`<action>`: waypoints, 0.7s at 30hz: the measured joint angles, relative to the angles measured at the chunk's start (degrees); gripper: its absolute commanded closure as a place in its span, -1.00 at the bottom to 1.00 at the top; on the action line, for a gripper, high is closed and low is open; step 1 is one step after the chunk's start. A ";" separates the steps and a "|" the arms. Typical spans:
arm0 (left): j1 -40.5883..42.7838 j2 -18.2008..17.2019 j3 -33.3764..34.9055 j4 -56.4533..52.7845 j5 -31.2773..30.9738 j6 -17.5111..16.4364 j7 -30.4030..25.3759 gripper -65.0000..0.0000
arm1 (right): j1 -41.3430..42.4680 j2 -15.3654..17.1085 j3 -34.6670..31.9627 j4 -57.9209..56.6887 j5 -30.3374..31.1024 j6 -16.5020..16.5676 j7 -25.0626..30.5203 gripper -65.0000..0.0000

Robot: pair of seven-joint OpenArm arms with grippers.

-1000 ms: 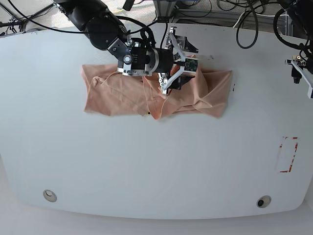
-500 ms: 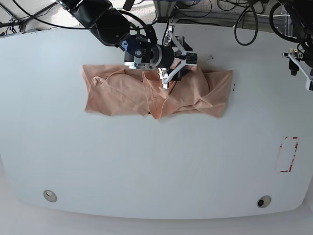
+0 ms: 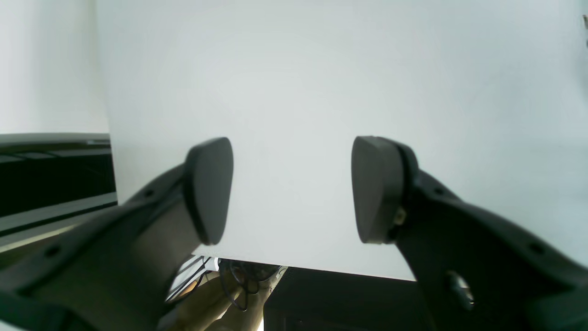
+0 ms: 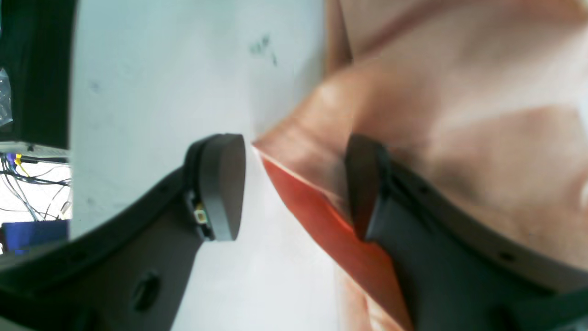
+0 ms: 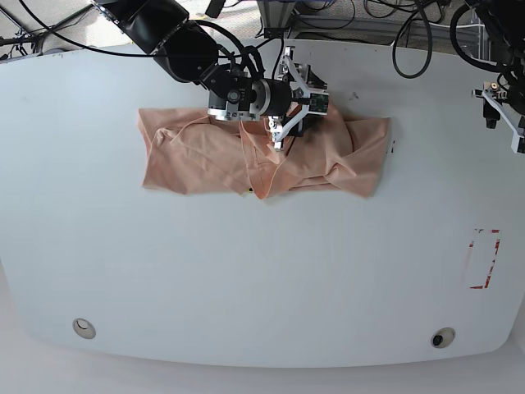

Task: Fold the T-shirt properly
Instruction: 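Release the right gripper and move it to the shirt's middle fold, then grasp the folded layer with the right gripper and pull it toward its end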

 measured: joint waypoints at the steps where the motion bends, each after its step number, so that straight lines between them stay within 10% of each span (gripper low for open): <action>1: 0.07 -0.11 -0.04 0.00 0.04 0.02 0.02 -0.16 | -0.15 0.20 0.07 -0.20 -0.33 0.00 0.81 0.01; 8: 0.04 -0.04 0.00 -0.02 0.09 0.00 0.07 -0.16 | 0.04 0.00 -0.04 -3.78 0.11 -0.39 4.42 0.74; 21: -0.35 -0.13 3.04 -0.02 0.26 0.02 0.07 -0.16 | 0.33 -0.04 -0.04 -4.28 0.70 -2.51 4.79 1.00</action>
